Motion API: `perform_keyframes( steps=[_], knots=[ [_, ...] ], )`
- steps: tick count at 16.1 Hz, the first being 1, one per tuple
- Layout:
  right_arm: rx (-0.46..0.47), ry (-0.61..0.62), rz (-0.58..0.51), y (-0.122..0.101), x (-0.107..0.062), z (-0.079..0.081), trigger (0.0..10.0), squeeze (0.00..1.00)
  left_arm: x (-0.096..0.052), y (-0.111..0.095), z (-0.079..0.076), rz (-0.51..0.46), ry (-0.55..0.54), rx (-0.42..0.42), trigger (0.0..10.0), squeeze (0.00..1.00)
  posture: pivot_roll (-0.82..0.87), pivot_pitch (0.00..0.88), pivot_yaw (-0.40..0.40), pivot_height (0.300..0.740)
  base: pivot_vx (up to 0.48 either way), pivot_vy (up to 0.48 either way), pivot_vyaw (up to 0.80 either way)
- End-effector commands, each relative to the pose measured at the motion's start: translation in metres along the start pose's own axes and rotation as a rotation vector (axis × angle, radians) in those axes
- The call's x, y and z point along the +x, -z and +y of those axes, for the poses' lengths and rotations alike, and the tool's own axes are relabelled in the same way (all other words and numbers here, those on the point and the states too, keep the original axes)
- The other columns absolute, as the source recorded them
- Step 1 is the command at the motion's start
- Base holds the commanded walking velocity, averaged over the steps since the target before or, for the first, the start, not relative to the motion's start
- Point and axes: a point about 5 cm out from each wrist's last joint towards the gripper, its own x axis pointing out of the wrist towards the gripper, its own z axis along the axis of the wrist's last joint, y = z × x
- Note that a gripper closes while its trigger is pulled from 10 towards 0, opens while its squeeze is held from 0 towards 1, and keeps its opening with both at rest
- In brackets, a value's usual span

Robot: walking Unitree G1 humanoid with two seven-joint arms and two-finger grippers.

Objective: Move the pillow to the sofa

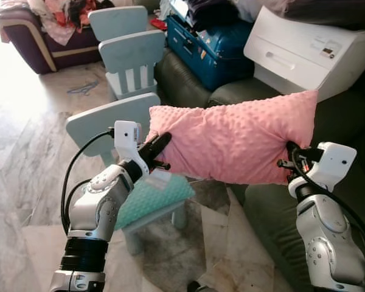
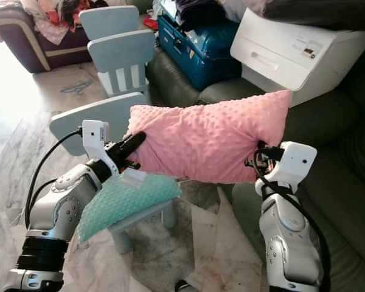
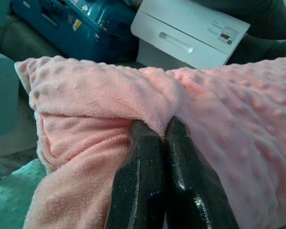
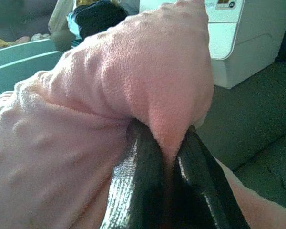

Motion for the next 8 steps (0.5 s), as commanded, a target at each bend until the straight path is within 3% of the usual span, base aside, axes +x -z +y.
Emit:
perform_keyframes(
  steps=[1,3,8],
  knots=[
    [-0.012,0.003,-0.009,-0.0041,0.001,-0.001,10.0,0.0,0.0016,-0.0034,-0.0037,-0.018,0.024,0.009,10.0,0.0,-0.16,0.113,-0.026,0.74,0.0,0.0,-0.8],
    [-0.014,0.002,-0.013,-0.0048,0.0014,-0.0012,10.0,0.0,0.0015,-0.0031,-0.0039,-0.019,0.025,0.01,10.0,0.0,-0.16,0.112,-0.027,0.74,0.0,0.0,-0.8],
    [-0.015,-0.011,-0.022,-0.0058,0.0023,0.0021,10.0,0.0,0.001,-0.0054,-0.0035,-0.029,0.028,0.011,10.0,0.0,-0.15,0.116,-0.026,0.74,0.0,0.0,0.0]
  ],
)
